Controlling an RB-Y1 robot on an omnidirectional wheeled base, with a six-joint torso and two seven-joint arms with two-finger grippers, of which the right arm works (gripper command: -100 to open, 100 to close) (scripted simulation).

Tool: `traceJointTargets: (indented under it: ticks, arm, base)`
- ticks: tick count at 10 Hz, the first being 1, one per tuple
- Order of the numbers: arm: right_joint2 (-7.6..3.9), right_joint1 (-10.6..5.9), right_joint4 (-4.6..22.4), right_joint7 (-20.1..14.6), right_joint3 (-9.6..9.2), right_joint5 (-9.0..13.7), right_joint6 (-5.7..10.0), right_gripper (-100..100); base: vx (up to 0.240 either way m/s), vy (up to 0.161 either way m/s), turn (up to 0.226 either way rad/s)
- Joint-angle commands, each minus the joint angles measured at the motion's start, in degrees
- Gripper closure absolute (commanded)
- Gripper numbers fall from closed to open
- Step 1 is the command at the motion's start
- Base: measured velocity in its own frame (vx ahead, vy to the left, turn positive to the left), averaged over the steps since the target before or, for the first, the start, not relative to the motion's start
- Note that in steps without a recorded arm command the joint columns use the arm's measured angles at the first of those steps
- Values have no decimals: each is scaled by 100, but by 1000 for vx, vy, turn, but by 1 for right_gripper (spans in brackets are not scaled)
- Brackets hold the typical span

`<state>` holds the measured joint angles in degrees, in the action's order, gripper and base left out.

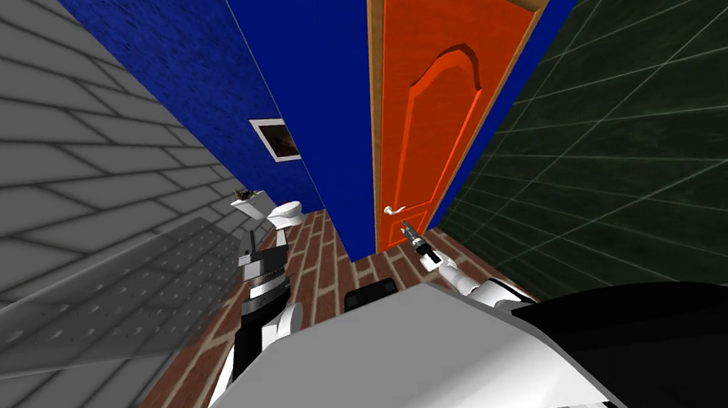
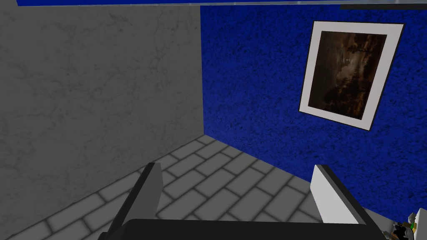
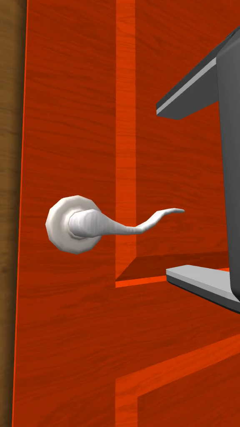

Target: Pull the door open

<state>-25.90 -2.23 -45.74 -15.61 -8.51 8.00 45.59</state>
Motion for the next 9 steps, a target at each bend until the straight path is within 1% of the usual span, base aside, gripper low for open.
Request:
traceJointTargets:
  ticks: [1,2,3,4,5,6,7,8,9]
  arm:
    - [-71,-77,209,-35,-12,17,45,-100]
    - [-112,-125,347,-59,-21,26,85,-100]
    - [-112,-125,347,-59,-21,26,85,-100]
    - [-140,-158,441,-75,-27,32,112,-100]
    - [-130,-147,409,-71,-25,28,102,-100]
    - [-93,-201,535,6,120,93,87,-100]
    - [-66,-234,614,63,225,140,68,-100]
    - [-36,-270,699,125,338,190,47,-100]
    - [-7,-305,781,185,448,238,27,-100]
  base:
    - [21,-136,184]
    - [31,-120,123]
    - [24,-74,37]
    - [14,-47,60]
    - [6,-23,18]
    - [104,-33,272]
    - [190,-50,481]
    - [194,-67,79]
    - [170,-69,355]
